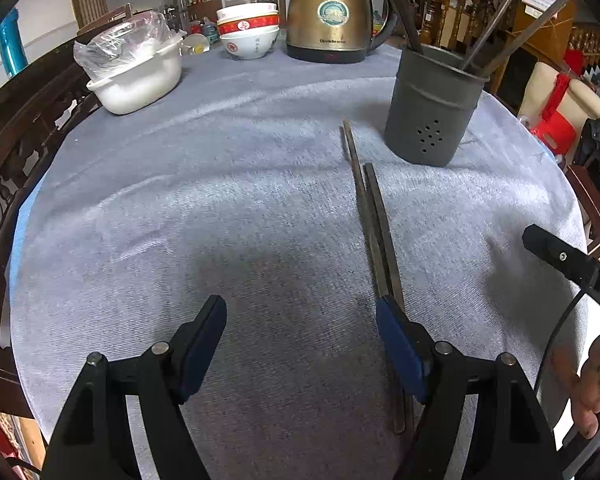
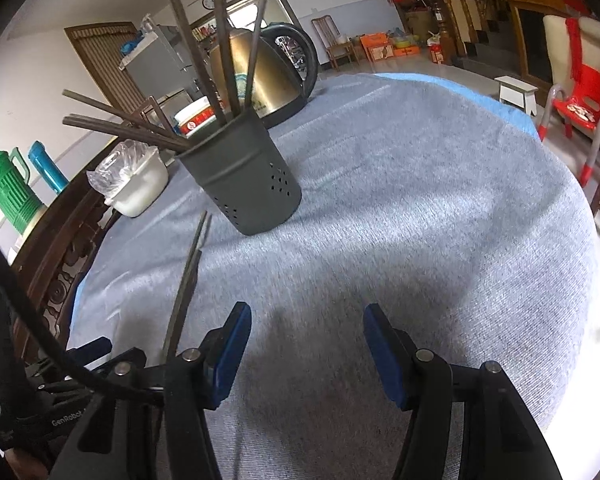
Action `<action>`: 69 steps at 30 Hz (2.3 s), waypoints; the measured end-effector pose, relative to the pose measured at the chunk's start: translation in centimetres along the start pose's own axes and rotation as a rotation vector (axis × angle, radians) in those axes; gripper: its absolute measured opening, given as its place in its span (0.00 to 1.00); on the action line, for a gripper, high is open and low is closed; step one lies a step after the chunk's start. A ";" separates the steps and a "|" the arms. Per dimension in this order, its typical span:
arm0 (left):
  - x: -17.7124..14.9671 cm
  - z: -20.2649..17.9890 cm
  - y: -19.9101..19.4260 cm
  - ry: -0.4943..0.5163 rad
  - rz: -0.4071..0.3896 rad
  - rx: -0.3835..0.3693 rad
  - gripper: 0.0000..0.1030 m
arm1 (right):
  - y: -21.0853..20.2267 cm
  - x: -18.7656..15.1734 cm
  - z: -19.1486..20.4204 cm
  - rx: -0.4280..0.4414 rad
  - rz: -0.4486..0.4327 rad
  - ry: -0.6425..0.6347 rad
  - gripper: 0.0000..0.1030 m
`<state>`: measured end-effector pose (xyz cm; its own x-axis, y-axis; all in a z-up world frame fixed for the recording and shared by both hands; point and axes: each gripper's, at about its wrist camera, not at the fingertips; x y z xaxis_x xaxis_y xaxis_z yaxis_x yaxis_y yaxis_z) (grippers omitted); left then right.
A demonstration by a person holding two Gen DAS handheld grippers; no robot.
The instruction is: Organize utensils
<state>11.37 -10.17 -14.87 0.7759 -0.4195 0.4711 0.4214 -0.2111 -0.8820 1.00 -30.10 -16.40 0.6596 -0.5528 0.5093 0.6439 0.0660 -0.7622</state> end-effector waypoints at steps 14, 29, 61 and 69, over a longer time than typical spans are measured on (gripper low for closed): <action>0.8 -0.8 1.8 0.008 0.026 -0.013 0.76 | 0.4 -0.1 -0.3 -0.006 0.010 0.005 0.61; 1.2 0.5 2.0 -0.033 0.048 -0.087 0.09 | 0.6 -0.2 0.0 -0.019 0.004 -0.018 0.61; -2.6 4.3 -1.0 -0.151 0.075 -0.007 0.06 | 1.0 -0.2 0.8 -0.065 0.025 -0.068 0.61; -1.9 6.1 -1.3 -0.196 0.052 -0.045 0.25 | 0.2 2.0 2.9 -0.017 0.010 -0.094 0.61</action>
<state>12.16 -3.71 -14.51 0.8746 -0.2520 0.4141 0.3599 -0.2349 -0.9030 3.59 -28.80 -14.37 0.7003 -0.4714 0.5361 0.6307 0.0568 -0.7739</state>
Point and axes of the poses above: each gripper's, at about its wrist camera, not at the fingertips, and y roughly the way its jaws point, z to its left, x to its top, and after that the axes turned 3 degrees about z, right-handed
